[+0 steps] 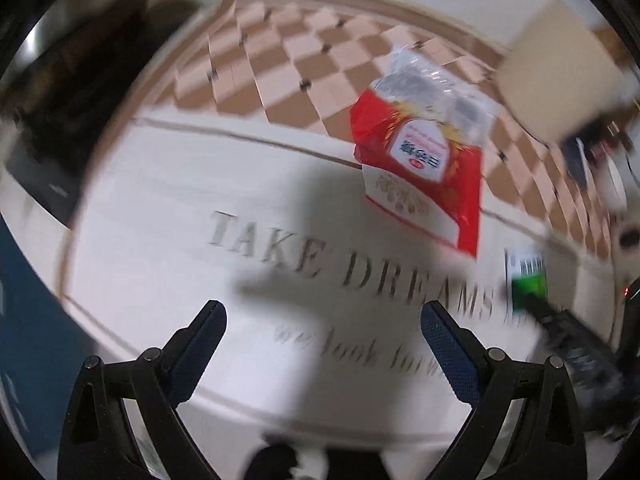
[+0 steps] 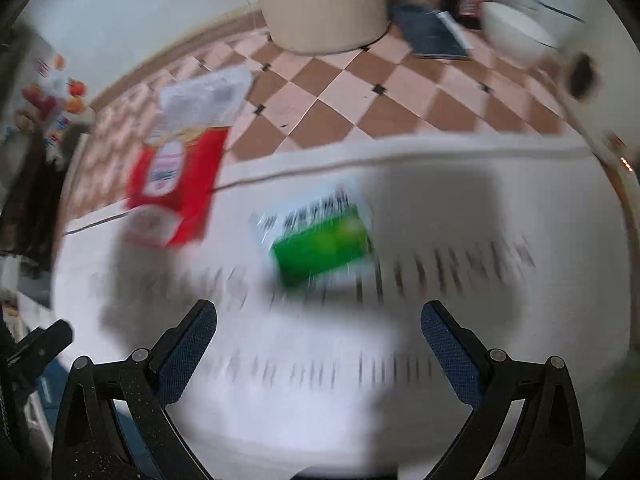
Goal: Collect trash
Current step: 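Grasp the red snack bag with the left tool while the right tool grasps the green sachet, then carry the snack bag and sachet down to the bin and open both tools, then raise both tools from the bin to face the counter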
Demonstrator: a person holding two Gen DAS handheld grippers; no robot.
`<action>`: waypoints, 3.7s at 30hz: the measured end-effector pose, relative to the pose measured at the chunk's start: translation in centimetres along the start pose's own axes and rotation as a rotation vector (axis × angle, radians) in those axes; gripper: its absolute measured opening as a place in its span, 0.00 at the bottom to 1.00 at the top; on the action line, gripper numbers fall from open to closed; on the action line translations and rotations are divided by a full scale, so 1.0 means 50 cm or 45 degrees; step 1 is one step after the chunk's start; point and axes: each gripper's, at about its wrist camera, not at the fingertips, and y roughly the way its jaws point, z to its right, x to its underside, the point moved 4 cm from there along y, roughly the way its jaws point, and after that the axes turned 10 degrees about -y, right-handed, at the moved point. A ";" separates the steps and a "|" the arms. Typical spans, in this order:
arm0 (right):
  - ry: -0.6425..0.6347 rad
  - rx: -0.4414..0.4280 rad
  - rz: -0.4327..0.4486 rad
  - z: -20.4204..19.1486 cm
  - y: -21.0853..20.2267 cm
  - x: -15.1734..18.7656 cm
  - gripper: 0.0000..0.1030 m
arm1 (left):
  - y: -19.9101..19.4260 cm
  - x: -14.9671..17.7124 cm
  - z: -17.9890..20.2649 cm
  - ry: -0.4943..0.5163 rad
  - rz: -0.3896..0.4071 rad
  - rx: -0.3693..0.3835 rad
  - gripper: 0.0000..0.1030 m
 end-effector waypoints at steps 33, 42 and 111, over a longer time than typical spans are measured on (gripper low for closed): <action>-0.011 -0.114 0.209 0.124 -0.046 -0.083 0.00 | -0.191 -0.028 0.047 -0.018 0.378 0.047 0.00; 0.055 -0.158 0.307 0.061 -0.175 0.054 0.00 | -0.345 0.072 -0.115 0.002 0.504 0.178 0.00; -0.146 0.016 -0.333 -0.106 0.583 0.904 1.00 | 0.545 0.706 -0.390 0.280 -0.195 -0.143 1.00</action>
